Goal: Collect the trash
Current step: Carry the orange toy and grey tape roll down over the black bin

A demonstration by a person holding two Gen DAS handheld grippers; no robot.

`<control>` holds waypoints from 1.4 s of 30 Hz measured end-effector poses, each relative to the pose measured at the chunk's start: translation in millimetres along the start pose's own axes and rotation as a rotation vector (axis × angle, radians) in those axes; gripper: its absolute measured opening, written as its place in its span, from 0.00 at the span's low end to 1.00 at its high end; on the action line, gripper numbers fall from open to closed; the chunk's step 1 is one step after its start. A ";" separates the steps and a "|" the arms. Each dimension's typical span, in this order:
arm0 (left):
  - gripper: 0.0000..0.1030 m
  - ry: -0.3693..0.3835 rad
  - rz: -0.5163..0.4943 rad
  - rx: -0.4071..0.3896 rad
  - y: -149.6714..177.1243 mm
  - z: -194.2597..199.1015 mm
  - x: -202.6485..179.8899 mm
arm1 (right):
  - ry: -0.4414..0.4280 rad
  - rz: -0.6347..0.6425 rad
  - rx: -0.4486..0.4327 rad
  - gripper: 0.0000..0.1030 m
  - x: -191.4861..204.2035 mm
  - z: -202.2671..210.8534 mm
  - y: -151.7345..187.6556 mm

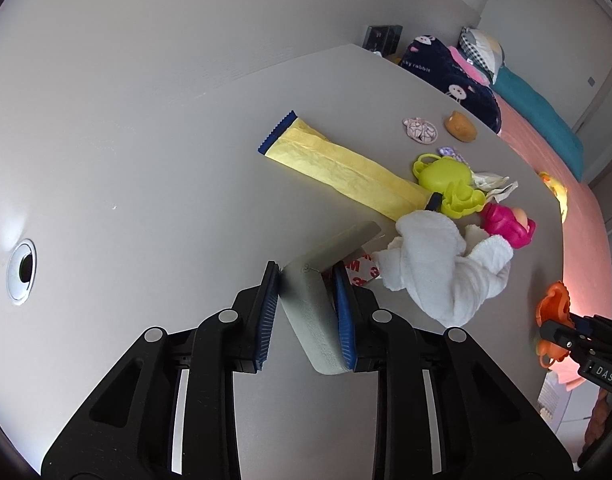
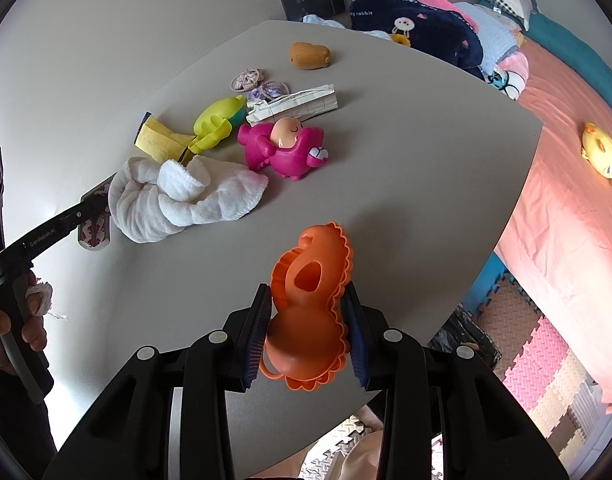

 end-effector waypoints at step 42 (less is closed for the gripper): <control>0.26 0.206 -0.337 -0.043 42.0 57.0 -232.5 | 0.054 -0.169 -0.170 0.36 -129.4 115.8 71.1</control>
Point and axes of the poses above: each gripper's, at about its wrist camera, not at the fingertips, and z roughly against the way its jaws point, x to its left, y to its underside, the point moved 5 cm from there along -z, roughly the way its jaws point, and after that the axes turned 1 degree about y, right-handed, at the moved point
